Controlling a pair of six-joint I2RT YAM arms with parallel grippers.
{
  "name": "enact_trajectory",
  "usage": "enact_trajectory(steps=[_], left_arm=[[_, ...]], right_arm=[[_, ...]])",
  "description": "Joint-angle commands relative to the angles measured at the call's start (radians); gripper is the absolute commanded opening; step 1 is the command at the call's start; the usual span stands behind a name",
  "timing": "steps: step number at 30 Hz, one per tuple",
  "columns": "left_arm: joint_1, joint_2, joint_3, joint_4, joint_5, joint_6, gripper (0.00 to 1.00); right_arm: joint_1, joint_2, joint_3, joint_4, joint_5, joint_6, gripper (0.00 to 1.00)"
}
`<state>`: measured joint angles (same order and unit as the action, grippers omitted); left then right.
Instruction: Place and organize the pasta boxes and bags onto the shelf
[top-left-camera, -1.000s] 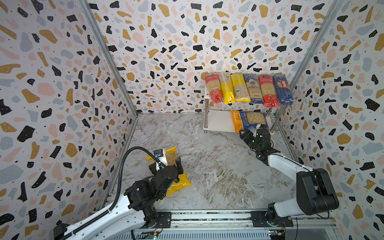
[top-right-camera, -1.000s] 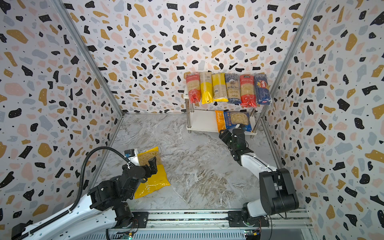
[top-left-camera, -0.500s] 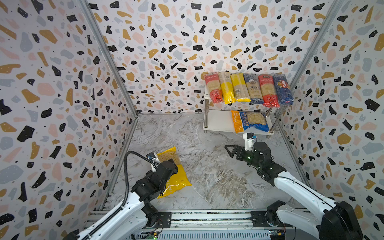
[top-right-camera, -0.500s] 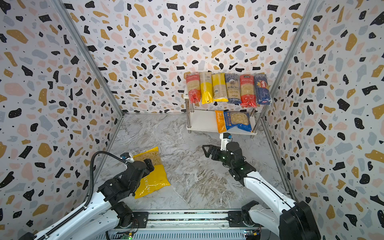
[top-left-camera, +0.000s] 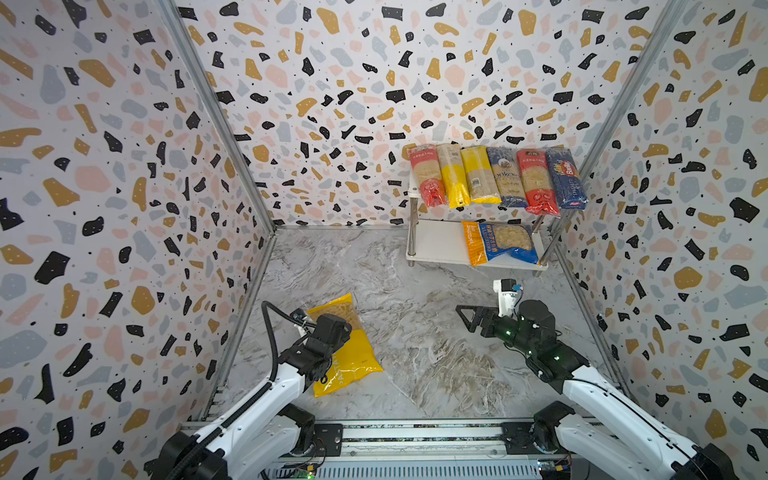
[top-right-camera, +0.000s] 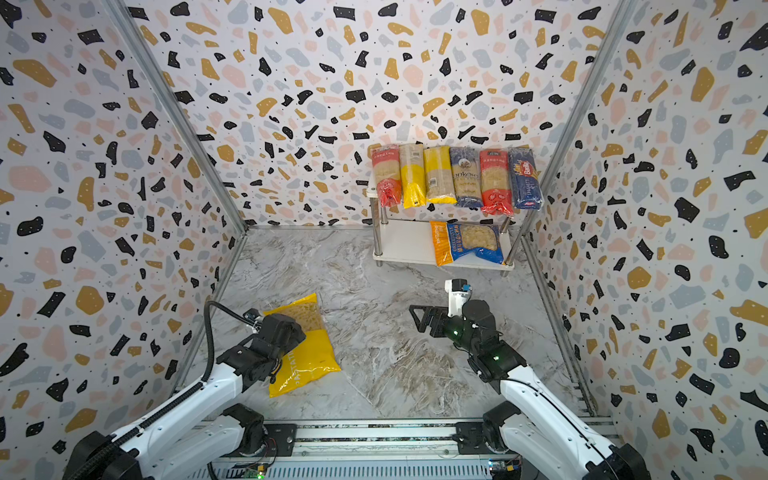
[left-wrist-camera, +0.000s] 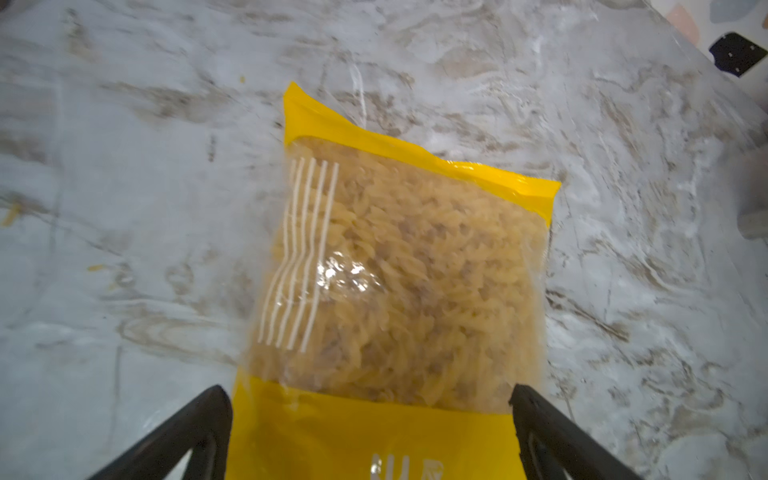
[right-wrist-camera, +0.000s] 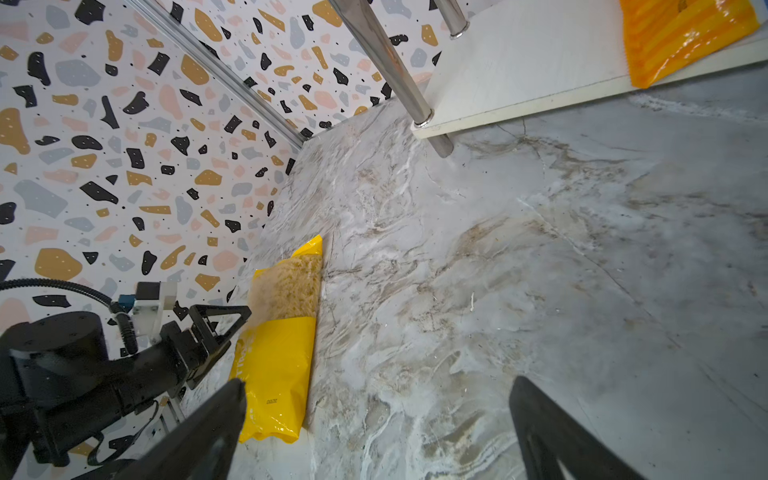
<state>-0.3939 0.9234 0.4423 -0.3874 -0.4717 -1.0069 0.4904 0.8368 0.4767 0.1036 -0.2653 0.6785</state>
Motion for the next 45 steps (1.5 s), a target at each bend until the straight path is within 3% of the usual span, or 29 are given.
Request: enact_trajectory(steps=[1, 10, 22, 30, 38, 45], left_arm=[[0.055, -0.028, 0.005, 0.001, -0.055, 0.003, 0.99], [0.101, 0.056, -0.020, 0.112, 0.025, 0.060, 0.99], [0.103, 0.249, -0.040, 0.303, 0.167, 0.088, 1.00], [0.096, 0.253, -0.078, 0.399, 0.235, 0.089, 1.00], [0.029, 0.289, -0.071, 0.472, 0.255, 0.074, 1.00], [-0.082, 0.424, -0.015, 0.560, 0.258, 0.051, 1.00]], right_arm=[[0.001, 0.011, -0.008, -0.010, -0.003, -0.025, 0.99], [0.000, 0.077, -0.014, 0.050, -0.038, -0.025, 0.99], [0.000, 0.059, 0.036, -0.011, -0.028, -0.033, 0.99], [0.001, 0.077, 0.053, -0.028, -0.029, -0.025, 0.99], [0.012, 0.087, 0.065, -0.034, -0.025, -0.007, 0.99], [0.038, 0.087, 0.071, -0.052, -0.005, 0.003, 0.99]])
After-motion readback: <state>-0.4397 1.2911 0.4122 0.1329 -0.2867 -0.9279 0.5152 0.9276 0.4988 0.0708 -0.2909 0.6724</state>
